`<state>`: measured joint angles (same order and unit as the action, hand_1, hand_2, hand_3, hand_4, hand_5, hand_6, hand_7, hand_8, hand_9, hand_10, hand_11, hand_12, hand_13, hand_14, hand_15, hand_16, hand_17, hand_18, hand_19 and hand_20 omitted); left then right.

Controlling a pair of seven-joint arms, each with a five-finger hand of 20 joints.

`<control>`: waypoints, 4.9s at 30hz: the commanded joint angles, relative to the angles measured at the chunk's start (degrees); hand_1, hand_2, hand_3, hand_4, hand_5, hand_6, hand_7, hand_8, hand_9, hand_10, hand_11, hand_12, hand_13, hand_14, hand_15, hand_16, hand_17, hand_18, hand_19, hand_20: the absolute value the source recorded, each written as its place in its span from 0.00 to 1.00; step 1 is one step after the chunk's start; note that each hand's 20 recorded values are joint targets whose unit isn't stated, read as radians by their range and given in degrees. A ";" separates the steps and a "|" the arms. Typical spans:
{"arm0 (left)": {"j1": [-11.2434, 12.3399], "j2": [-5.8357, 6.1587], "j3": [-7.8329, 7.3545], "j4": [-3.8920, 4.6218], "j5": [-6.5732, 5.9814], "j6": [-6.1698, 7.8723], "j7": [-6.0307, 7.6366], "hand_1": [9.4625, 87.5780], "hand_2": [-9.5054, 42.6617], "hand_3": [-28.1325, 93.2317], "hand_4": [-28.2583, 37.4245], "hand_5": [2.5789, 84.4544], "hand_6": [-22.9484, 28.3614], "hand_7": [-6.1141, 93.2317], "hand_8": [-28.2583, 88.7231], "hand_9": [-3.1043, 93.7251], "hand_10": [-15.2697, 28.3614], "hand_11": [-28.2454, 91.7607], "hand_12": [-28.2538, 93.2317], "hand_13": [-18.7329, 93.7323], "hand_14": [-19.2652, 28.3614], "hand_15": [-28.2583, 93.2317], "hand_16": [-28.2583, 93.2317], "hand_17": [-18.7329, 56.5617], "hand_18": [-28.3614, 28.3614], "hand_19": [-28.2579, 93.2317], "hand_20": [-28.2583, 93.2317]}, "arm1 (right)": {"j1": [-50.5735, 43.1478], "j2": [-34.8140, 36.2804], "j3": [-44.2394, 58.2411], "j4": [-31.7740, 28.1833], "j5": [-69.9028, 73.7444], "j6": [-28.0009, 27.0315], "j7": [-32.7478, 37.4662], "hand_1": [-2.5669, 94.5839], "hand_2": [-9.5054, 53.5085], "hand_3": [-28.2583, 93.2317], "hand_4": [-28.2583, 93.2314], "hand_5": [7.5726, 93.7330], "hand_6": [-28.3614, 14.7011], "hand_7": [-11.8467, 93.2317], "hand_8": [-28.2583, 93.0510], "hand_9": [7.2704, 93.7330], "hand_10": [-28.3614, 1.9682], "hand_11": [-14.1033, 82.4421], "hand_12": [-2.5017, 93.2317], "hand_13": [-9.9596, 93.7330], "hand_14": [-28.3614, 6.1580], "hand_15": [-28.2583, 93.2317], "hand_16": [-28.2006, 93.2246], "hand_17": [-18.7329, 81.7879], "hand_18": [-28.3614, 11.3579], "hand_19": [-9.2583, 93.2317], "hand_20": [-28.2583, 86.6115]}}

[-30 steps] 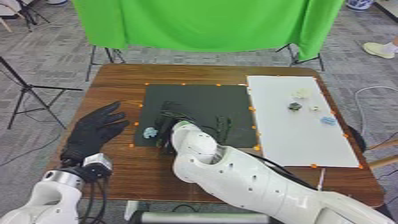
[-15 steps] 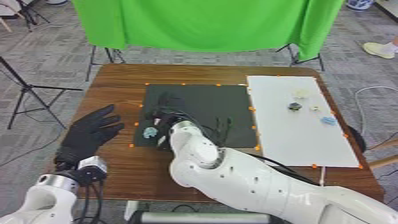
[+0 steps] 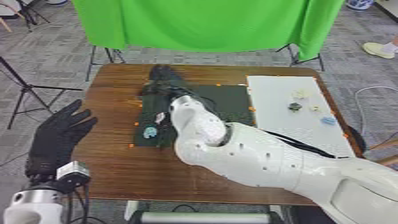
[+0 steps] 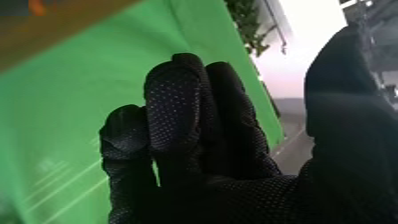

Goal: Arrange flowers

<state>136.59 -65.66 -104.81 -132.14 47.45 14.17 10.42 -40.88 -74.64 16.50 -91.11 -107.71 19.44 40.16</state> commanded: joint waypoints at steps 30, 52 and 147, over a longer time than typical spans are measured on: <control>6.72 -0.86 -0.55 -1.65 -0.89 2.16 0.47 0.19 0.29 0.90 0.11 0.43 0.65 0.20 0.16 0.39 0.80 0.46 0.31 0.39 0.96 0.64 0.16 0.11 0.91 0.70 0.22 | -38.95 40.21 49.07 -17.16 -1.96 -24.23 4.23 0.35 0.00 0.95 0.00 0.48 0.54 0.32 0.11 0.51 0.42 0.37 0.16 0.69 0.49 0.90 0.31 0.51 0.19 1.00 0.69; 5.82 -1.40 0.50 -1.45 -0.55 1.69 0.09 0.19 0.29 0.90 0.11 0.43 0.65 0.20 0.16 0.39 0.80 0.46 0.31 0.39 0.96 0.64 0.16 0.11 0.91 0.70 0.22 | -35.67 41.40 47.05 -9.78 3.11 -29.82 17.17 0.37 0.00 0.96 0.00 0.46 0.48 0.29 0.11 0.46 0.28 0.33 0.15 0.68 0.48 0.90 0.28 0.52 0.17 1.00 0.66; 1.51 -2.04 -0.49 -0.15 0.62 -1.24 -3.75 0.19 0.30 0.90 0.11 0.44 0.65 0.20 0.16 0.39 0.81 0.46 0.31 0.39 0.96 0.64 0.16 0.11 0.91 0.70 0.22 | -23.77 8.72 18.39 -16.11 -14.82 -31.63 -6.29 0.55 0.00 0.90 0.00 0.90 0.64 0.31 0.27 0.95 0.54 0.39 0.28 0.81 0.57 0.87 0.35 0.58 0.16 1.00 0.70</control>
<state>138.86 -67.82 -104.93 -132.81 47.75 14.05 7.37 -65.02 -63.51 37.98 -107.99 -119.95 -12.39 36.19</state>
